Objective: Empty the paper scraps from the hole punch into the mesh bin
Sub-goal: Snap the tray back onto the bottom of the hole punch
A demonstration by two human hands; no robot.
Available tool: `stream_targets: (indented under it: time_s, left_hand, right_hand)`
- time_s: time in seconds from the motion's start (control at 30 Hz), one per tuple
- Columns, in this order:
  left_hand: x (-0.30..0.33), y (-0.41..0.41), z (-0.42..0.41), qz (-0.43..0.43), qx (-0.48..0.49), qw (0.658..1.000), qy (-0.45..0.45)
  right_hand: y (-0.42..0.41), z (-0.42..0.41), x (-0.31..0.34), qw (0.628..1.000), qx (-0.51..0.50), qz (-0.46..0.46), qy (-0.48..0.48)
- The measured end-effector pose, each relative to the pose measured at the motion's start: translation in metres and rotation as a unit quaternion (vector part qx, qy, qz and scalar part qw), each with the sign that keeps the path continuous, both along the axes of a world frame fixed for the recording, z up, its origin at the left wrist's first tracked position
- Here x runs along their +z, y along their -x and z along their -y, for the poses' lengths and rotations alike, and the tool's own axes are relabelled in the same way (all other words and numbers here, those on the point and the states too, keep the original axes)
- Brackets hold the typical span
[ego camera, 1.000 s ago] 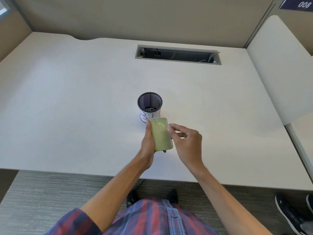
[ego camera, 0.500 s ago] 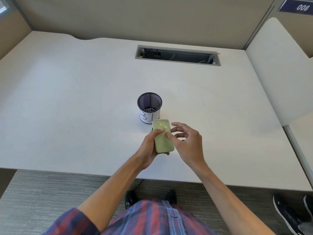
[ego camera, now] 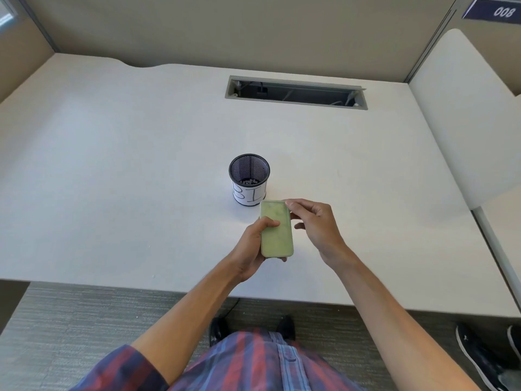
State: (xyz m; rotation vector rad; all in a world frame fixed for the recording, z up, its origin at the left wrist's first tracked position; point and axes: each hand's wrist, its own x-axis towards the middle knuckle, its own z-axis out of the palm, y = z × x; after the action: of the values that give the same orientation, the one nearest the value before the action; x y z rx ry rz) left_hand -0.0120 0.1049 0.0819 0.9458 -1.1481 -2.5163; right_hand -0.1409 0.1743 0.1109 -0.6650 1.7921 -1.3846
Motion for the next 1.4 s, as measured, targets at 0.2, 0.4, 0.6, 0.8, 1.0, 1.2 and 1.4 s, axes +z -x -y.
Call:
stream_targets:
  time_s: [0.2,0.4,0.6,0.8,1.0,1.2,1.4]
  left_hand:
    - [0.0000,-0.0004,0.0001,-0.004,-0.009,1.000,-0.016]
    - [0.0013,0.0005,-0.0004,0.000,-0.014,1.000,-0.016]
    - [-0.0009,-0.0001,-0.0015,-0.003,-0.018,1.000,-0.020]
    - [0.0025,-0.0019,-0.0046,0.010,-0.040,0.999,-0.008]
    - [0.0048,0.0011,-0.0073,0.014,-0.066,0.998,0.008]
    - [0.0036,0.0035,-0.0092,0.010,-0.059,0.998,0.017]
    - [0.0069,0.0030,-0.0081,-0.001,-0.045,0.999,0.013]
  right_hand:
    - [0.0021,-0.0005,0.0027,0.998,0.018,0.058,0.029]
    - [0.0007,0.0005,-0.0010,0.997,-0.003,0.063,0.054]
    - [0.0009,0.0001,-0.0009,0.999,-0.001,0.007,0.033]
    - [0.0001,0.0043,0.0000,0.998,0.037,-0.056,0.007]
    - [-0.0002,0.0075,0.0029,0.996,0.085,-0.029,-0.023]
    - [-0.0037,0.0087,0.0062,0.997,0.074,-0.005,-0.008]
    - [-0.0055,0.0023,0.0074,0.999,0.043,-0.004,0.008]
